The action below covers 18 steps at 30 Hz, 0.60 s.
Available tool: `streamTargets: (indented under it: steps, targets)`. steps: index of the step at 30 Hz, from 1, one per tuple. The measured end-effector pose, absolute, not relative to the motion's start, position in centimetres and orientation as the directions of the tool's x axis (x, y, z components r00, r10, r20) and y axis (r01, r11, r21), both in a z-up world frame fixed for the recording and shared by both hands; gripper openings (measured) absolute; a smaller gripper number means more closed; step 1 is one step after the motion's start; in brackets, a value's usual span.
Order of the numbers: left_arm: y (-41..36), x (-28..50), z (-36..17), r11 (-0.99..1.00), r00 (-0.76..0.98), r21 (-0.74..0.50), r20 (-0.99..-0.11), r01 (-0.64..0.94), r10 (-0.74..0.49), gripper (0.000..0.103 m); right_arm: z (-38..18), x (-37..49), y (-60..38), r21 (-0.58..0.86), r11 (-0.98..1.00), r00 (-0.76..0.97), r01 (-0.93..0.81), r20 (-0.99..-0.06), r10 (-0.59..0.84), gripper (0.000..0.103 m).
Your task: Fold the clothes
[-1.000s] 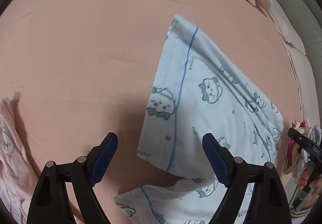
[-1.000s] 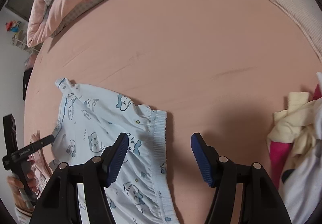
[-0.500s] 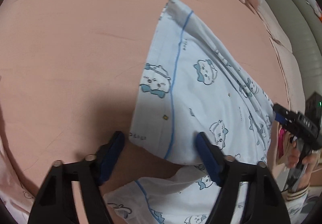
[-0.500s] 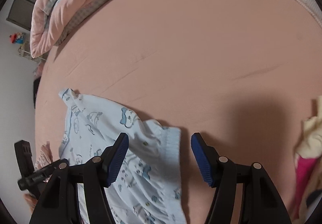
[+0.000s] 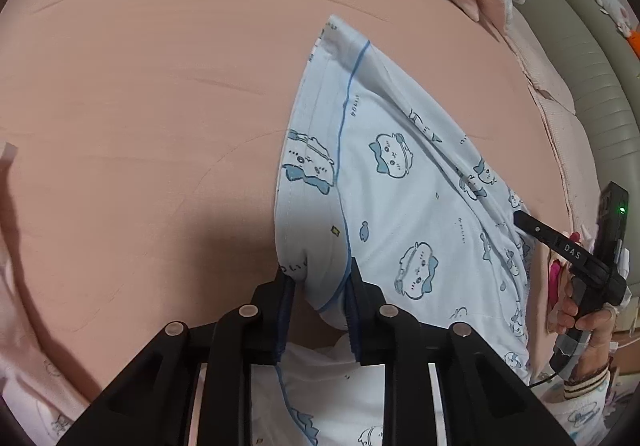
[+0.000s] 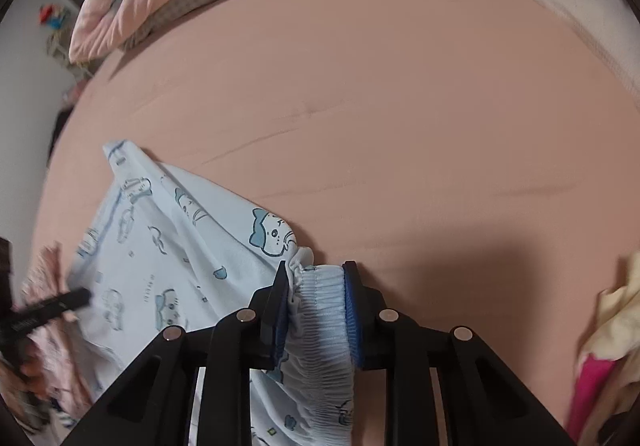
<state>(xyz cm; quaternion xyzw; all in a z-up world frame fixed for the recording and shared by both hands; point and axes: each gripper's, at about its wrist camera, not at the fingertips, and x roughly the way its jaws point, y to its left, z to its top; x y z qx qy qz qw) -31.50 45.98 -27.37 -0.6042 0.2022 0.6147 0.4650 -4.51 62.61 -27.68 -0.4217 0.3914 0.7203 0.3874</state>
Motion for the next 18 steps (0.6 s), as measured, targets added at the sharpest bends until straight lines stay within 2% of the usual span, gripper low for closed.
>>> streamTargets:
  steps: [6,18]
  targets:
    - [45.9,-31.2,-27.4,-0.507,0.069,-0.192,-0.966,-0.840,0.251,0.020,-25.7,-4.9,62.2,0.063,-0.390,-0.215,-0.919,-0.908,0.359,0.021]
    - [44.9,-32.6,-25.6,-0.484,0.119,-0.241,-0.956,-0.841,0.268,0.023,-27.9,-8.1,63.1,-0.045,-0.395,-0.108,-0.918,-0.928,0.357,0.021]
